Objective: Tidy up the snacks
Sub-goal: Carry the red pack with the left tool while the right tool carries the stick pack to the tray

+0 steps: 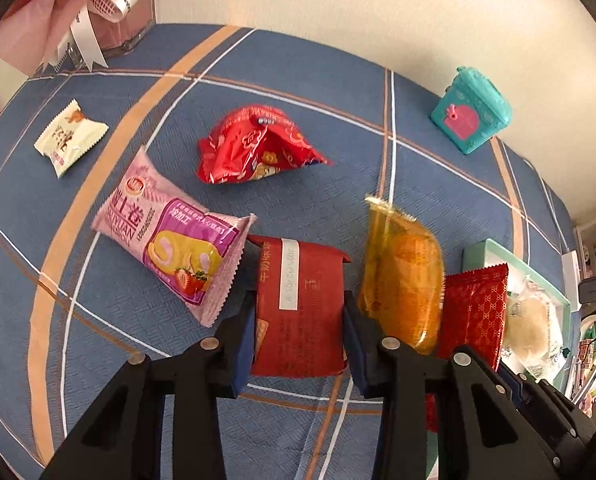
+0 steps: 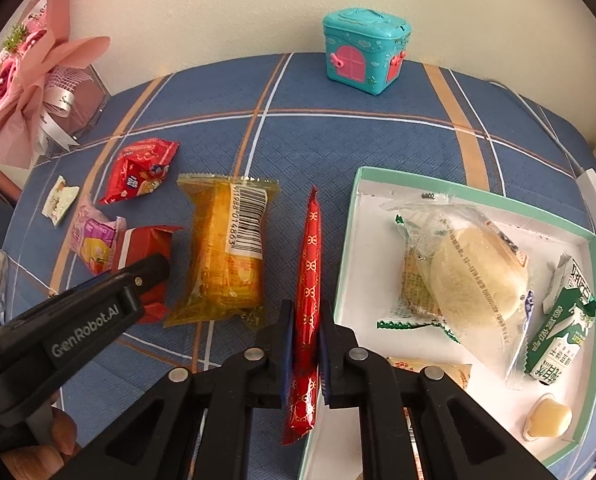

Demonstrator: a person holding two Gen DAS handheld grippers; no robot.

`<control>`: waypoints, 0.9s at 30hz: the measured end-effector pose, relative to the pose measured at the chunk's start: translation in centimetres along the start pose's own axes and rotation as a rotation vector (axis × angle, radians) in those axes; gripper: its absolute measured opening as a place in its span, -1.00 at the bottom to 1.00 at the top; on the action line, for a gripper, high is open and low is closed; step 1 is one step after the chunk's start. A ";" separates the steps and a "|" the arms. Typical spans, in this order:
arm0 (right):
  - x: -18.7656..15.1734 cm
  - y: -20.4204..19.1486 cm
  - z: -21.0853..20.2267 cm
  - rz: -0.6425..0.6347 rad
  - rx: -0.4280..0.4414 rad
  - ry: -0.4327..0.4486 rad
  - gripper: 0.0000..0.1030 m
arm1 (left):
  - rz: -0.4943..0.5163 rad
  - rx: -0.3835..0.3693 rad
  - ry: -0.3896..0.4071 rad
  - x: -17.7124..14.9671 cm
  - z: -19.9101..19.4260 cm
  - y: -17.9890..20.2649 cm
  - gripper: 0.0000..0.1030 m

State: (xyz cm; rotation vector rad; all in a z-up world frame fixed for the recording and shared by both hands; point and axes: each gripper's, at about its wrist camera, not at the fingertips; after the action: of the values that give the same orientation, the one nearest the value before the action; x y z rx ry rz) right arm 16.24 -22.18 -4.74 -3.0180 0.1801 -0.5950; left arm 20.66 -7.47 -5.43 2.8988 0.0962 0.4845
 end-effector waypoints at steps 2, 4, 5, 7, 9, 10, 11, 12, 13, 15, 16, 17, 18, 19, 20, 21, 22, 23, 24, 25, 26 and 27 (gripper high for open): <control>0.1 0.1 -0.6 0.001 0.004 0.015 -0.79 | 0.003 -0.001 0.013 0.0 -0.6 0.1 -0.21; 0.3 0.1 -1.5 0.002 0.011 0.037 -0.79 | 0.003 -0.009 0.031 0.0 -1.5 0.2 -0.21; 0.4 0.1 -2.0 0.002 0.015 0.048 -0.79 | 0.005 -0.008 0.042 0.1 -2.1 0.1 -0.21; 0.6 0.3 -3.0 0.005 0.021 0.069 -0.79 | 0.010 -0.006 0.067 0.1 -3.2 0.3 -0.21; 0.9 0.4 -3.9 0.009 0.028 0.091 -0.79 | 0.014 -0.012 0.096 0.3 -4.5 0.4 -0.21; 1.0 0.4 -4.5 0.011 0.032 0.104 -0.79 | 0.015 -0.014 0.105 0.6 -4.8 0.6 -0.21; 1.2 0.5 -4.9 0.012 0.036 0.117 -0.79 | 0.017 -0.015 0.116 0.7 -5.3 0.7 -0.21; 1.3 0.5 -5.5 0.012 0.040 0.130 -0.79 | 0.019 -0.015 0.129 0.8 -5.7 0.8 -0.21; 1.5 0.6 -6.0 0.012 0.043 0.143 -0.79 | 0.021 -0.015 0.140 0.9 -6.1 1.0 -0.21; 1.7 0.6 -7.2 0.012 0.048 0.169 -0.79 | 0.022 -0.017 0.156 1.0 -6.7 1.2 -0.21; 1.7 0.6 -7.7 0.012 0.050 0.180 -0.79 | 0.023 -0.019 0.162 1.1 -7.0 1.3 -0.21; 1.8 0.6 -8.1 0.010 0.053 0.188 -0.79 | 0.024 -0.020 0.164 1.1 -7.1 1.4 -0.21; 1.9 0.6 -8.4 0.007 0.055 0.196 -0.79 | 0.027 -0.021 0.165 1.0 -7.3 1.6 -0.21; 1.9 0.6 -8.7 0.005 0.056 0.201 -0.79 | 0.029 -0.021 0.164 1.0 -7.3 1.7 -0.21; 1.9 0.6 -8.9 0.004 0.056 0.204 -0.79 | 0.030 -0.021 0.165 0.9 -7.4 1.8 -0.21; 1.9 0.7 -9.1 0.003 0.057 0.205 -0.79 | 0.031 -0.020 0.165 0.8 -7.5 2.0 -0.21; 1.9 0.8 -9.3 0.004 0.058 0.207 -0.79 | 0.033 -0.021 0.164 0.7 -7.5 2.2 -0.21; 1.8 1.0 -9.4 0.006 0.059 0.209 -0.79 | 0.036 -0.023 0.164 0.7 -7.6 2.4 -0.21; 1.8 1.2 -9.6 0.009 0.059 0.210 -0.79 | 0.040 -0.024 0.167 0.6 -7.7 2.7 -0.21; 1.7 1.5 -9.8 0.011 0.060 0.212 -0.79 | 0.045 -0.025 0.169 0.5 -7.8 3.0 -0.21; 1.7 1.7 -10.0 0.015 0.059 0.213 -0.79 | 0.053 -0.026 0.173 0.5 -8.0 3.4 -0.21; 1.7 2.0 -10.1 0.019 0.060 0.213 -0.79 | 0.057 -0.030 0.176 0.4 -8.1 3.7 -0.21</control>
State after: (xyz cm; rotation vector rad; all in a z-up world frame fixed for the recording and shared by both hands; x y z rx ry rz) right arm 13.76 -24.76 5.04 -2.8881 0.1971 -0.9027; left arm 18.49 -9.53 2.95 2.8312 0.0315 0.7438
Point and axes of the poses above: each gripper's, at about its wrist camera, not at the fingertips, and z roughly the way its jaws point, y to its right, x to its top
